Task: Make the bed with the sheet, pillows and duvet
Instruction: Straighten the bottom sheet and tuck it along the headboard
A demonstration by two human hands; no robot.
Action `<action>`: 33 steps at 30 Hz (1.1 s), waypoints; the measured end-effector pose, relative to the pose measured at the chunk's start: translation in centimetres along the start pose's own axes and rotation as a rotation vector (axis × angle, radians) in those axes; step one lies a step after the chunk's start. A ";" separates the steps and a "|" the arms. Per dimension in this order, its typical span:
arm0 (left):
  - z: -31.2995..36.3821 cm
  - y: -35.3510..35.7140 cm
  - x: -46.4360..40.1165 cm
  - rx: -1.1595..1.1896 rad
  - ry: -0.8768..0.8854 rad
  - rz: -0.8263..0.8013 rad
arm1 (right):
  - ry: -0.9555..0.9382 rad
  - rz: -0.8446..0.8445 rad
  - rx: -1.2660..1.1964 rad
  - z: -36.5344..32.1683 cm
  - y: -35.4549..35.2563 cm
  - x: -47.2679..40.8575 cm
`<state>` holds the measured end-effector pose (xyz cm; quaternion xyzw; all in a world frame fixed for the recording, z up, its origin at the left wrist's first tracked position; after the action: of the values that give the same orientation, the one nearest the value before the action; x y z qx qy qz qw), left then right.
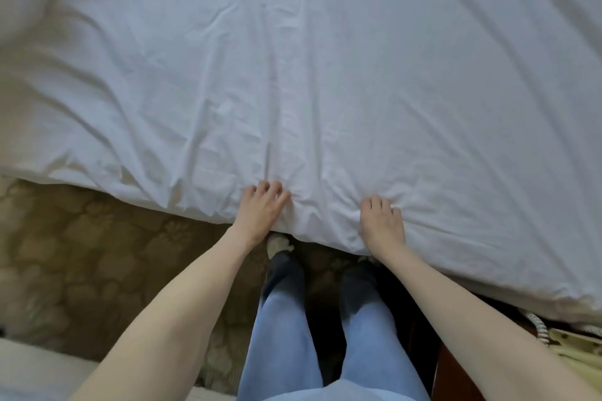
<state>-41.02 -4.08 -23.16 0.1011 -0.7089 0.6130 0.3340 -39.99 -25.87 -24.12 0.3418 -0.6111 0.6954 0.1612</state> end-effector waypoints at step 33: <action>3.0 -20.2 -19.1 1.022 -0.245 -0.045 | 0.162 0.177 -1.039 23.8 -15.8 -10.3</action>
<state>-16.50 -16.56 -18.47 0.3372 -0.3511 0.8568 0.1697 -15.89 -43.57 -18.88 0.1094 -0.8870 0.3365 0.2967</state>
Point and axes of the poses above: each hand's wrist, its own x-axis away from the middle knuckle, its own y-axis out of the palm, z = x × y, the point moved 7 cm from there along -x, towards the middle knuckle, and after that the axes turned 11 degrees about -z, right-handed, at the moved point
